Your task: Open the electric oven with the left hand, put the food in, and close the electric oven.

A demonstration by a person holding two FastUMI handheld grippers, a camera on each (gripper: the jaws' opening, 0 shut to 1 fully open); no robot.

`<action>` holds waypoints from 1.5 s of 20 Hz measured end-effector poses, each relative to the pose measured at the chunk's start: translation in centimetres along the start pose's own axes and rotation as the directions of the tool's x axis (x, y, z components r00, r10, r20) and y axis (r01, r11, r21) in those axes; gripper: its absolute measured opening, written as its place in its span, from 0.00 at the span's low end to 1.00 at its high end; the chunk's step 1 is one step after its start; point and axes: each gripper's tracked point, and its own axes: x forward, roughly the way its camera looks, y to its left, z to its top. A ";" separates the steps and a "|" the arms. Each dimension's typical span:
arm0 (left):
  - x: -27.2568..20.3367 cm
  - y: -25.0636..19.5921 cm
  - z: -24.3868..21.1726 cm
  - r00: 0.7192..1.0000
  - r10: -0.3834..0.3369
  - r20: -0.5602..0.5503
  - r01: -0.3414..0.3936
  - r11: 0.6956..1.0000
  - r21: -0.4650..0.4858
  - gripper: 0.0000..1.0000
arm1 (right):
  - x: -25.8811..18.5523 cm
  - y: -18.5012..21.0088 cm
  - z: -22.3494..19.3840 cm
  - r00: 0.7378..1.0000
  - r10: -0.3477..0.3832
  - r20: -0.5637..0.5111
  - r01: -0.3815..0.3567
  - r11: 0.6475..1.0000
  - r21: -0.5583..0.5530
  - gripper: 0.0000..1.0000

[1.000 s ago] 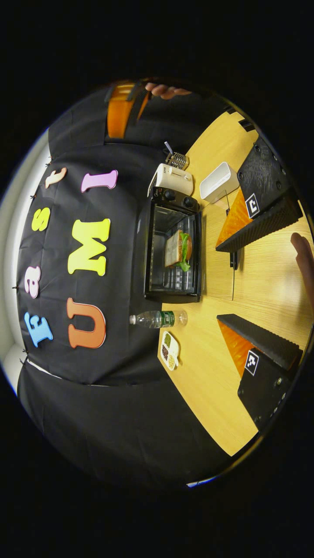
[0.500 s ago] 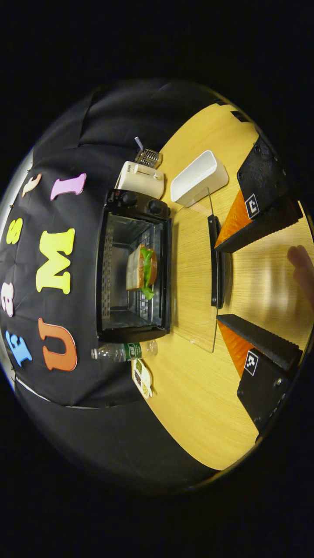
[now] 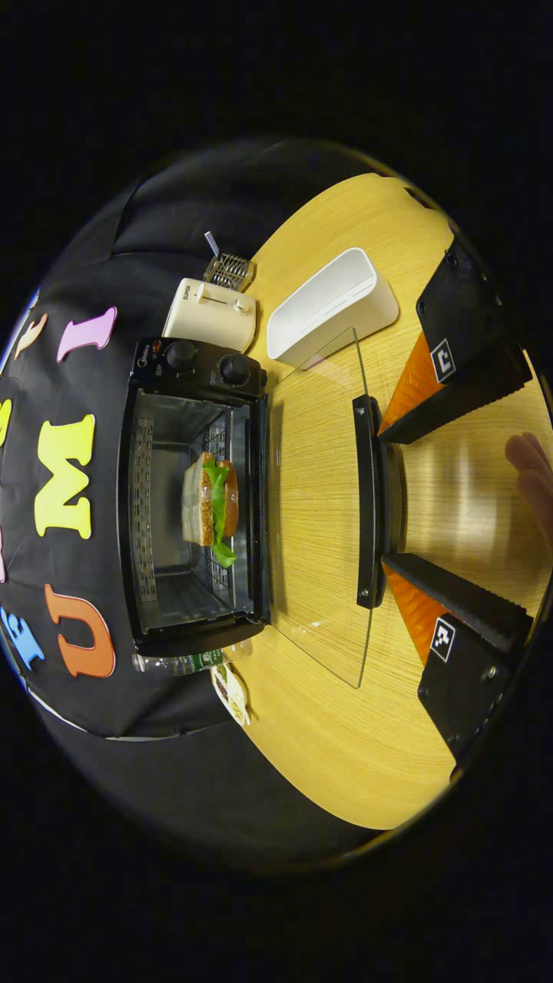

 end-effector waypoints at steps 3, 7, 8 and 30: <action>-0.2 -0.2 0.5 1.000 0.019 0.001 -0.019 1.000 0.008 0.95 | 0.2 -0.4 -0.3 1.000 0.000 -0.002 0.000 1.000 -0.015 0.95; -1.0 -0.2 1.7 1.000 0.021 0.020 -0.021 1.000 0.009 0.93 | 0.7 -0.3 -0.8 1.000 0.021 -0.008 -0.021 1.000 0.001 0.95; -1.3 -0.2 2.2 0.999 0.021 0.041 -0.022 1.000 0.015 0.93 | 0.9 -0.6 -1.0 1.000 0.013 -0.010 -0.013 1.000 -0.002 0.95; -3.2 -0.2 10.5 0.971 0.038 0.234 -0.044 0.999 0.022 0.98 | 0.3 -1.0 -3.1 0.999 0.004 -0.045 -0.004 1.000 0.009 0.95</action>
